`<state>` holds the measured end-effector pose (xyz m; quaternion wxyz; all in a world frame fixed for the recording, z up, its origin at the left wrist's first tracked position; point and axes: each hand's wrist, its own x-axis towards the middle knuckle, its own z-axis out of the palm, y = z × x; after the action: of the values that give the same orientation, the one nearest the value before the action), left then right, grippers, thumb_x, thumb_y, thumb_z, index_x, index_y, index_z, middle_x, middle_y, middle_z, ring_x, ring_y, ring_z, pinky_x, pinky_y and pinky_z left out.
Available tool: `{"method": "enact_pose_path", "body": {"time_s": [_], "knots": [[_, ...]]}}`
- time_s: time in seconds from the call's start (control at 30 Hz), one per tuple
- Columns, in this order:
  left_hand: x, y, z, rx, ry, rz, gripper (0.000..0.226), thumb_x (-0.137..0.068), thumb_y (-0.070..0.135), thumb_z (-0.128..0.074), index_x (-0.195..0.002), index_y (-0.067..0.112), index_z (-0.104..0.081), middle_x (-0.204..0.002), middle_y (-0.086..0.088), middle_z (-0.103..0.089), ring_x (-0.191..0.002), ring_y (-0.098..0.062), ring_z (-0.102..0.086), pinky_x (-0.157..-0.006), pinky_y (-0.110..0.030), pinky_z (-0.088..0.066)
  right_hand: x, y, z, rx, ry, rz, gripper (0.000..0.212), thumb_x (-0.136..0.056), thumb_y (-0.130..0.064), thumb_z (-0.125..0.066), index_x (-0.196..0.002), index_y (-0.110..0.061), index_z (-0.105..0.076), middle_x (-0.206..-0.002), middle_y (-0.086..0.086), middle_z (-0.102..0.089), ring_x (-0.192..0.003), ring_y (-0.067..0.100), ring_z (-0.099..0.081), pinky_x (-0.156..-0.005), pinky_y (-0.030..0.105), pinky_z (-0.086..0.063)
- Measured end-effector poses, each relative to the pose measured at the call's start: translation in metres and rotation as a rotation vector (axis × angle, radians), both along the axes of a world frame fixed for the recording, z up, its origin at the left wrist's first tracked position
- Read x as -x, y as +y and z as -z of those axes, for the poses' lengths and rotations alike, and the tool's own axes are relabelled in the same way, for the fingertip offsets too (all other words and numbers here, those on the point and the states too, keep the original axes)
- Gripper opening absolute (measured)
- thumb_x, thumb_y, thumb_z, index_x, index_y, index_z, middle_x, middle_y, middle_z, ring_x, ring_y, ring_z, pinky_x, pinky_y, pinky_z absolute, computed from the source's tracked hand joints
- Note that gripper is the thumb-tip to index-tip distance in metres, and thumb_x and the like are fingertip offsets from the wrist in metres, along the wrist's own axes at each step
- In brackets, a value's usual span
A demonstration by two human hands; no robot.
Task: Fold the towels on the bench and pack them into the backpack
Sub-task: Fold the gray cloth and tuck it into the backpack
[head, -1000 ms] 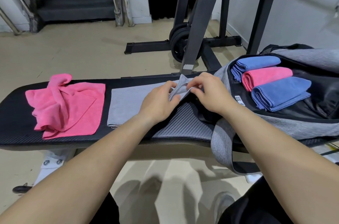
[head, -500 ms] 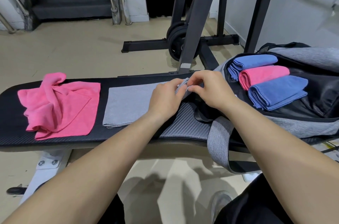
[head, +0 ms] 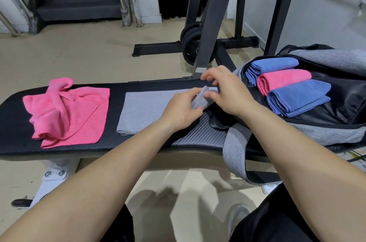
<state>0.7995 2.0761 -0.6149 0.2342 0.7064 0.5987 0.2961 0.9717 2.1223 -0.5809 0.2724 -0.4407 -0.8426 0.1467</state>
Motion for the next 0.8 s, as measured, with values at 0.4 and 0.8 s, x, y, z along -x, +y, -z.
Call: {"method": "enact_pose_path", "body": {"time_s": [0.4,0.8], "knots": [[0.076,-0.049,0.002,0.034,0.530,-0.056,0.022,-0.084,0.023,-0.059,-0.103,0.028,-0.050,-0.102,0.008,-0.052,-0.107,-0.022,-0.051,-0.076,-0.036,-0.046,0.010,-0.006,-0.001,-0.059,-0.169,0.036,0.018,-0.103,-0.021,-0.046,-0.111,-0.020,-0.062,-0.113,-0.002,-0.053,-0.109,0.022,-0.052,-0.083,0.040,-0.046],[0.168,-0.055,-0.051,-0.178,0.480,-0.382,0.023,-0.099,0.020,-0.045,-0.120,0.021,-0.054,-0.112,-0.012,-0.068,-0.099,-0.038,-0.062,-0.070,-0.040,-0.045,0.017,0.008,-0.049,0.041,-0.020,0.172,0.015,-0.100,-0.028,-0.049,-0.106,-0.028,-0.063,-0.107,0.000,-0.070,-0.099,0.025,-0.061,-0.083,0.039,-0.049]]}}
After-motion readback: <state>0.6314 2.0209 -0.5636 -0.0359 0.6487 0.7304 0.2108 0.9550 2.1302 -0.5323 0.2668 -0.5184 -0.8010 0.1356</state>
